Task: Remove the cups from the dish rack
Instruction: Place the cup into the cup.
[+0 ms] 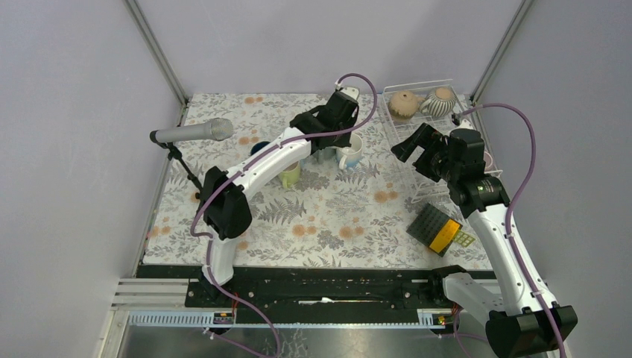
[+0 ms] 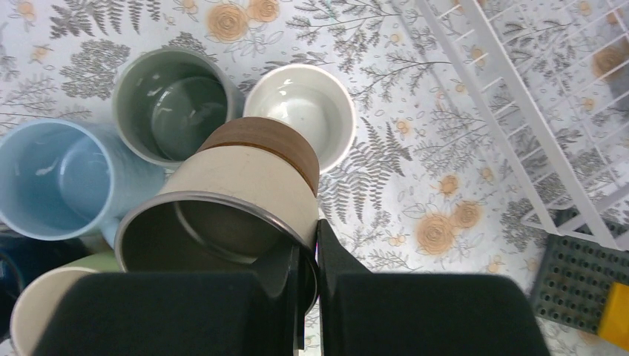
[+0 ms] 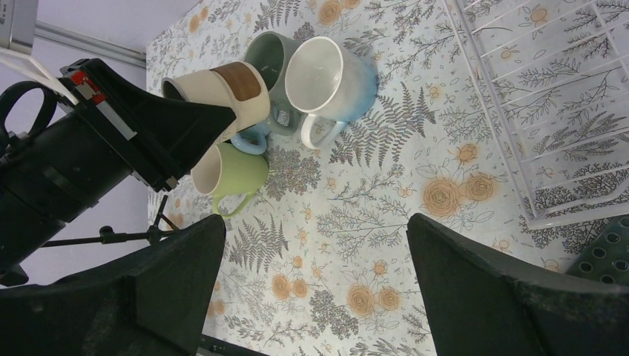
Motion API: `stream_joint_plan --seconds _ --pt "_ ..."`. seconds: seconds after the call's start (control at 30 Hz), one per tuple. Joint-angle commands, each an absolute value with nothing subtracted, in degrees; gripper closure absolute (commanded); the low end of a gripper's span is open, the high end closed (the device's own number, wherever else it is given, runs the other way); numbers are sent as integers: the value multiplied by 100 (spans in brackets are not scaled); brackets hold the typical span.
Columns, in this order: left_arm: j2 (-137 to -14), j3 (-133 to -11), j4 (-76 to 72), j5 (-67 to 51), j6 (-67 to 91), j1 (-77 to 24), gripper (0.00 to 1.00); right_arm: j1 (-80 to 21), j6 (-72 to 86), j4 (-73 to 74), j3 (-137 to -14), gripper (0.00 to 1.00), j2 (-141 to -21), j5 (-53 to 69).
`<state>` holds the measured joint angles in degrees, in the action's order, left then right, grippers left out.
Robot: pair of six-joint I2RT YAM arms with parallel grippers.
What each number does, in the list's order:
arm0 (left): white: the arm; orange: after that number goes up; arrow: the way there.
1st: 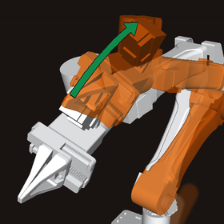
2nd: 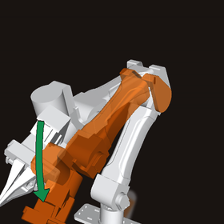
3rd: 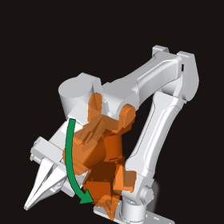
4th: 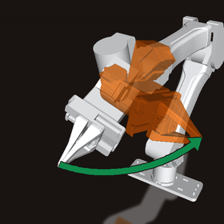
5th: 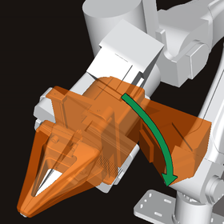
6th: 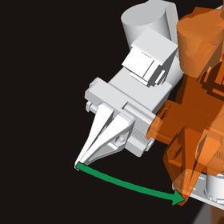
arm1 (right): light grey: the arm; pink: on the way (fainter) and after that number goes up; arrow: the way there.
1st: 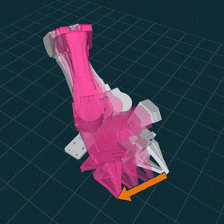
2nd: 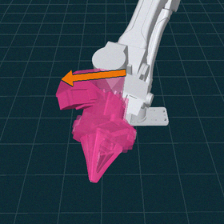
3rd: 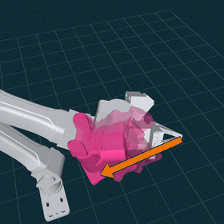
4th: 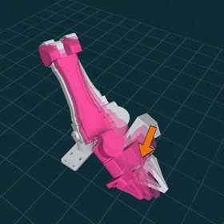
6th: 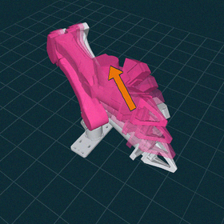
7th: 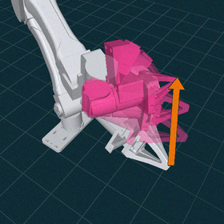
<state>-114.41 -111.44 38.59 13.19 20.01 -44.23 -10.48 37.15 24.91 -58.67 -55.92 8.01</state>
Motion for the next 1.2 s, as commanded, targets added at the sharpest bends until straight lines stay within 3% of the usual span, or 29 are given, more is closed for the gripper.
stream_joint_plan --seconds 0.0,0.77,1.17 --pt "-11536 -11562 4033 1650 1770 -4213 100 -1081 3587 2439 -6109 0 -5476 725" --pt "-12662 -12953 4469 1699 1357 -3926 100 -1081 3552 2483 -6082 0 -5457 780" --pt "-12846 -12916 4470 1553 1283 -3767 100 -1080 3564 2479 -6051 0 -5527 804"
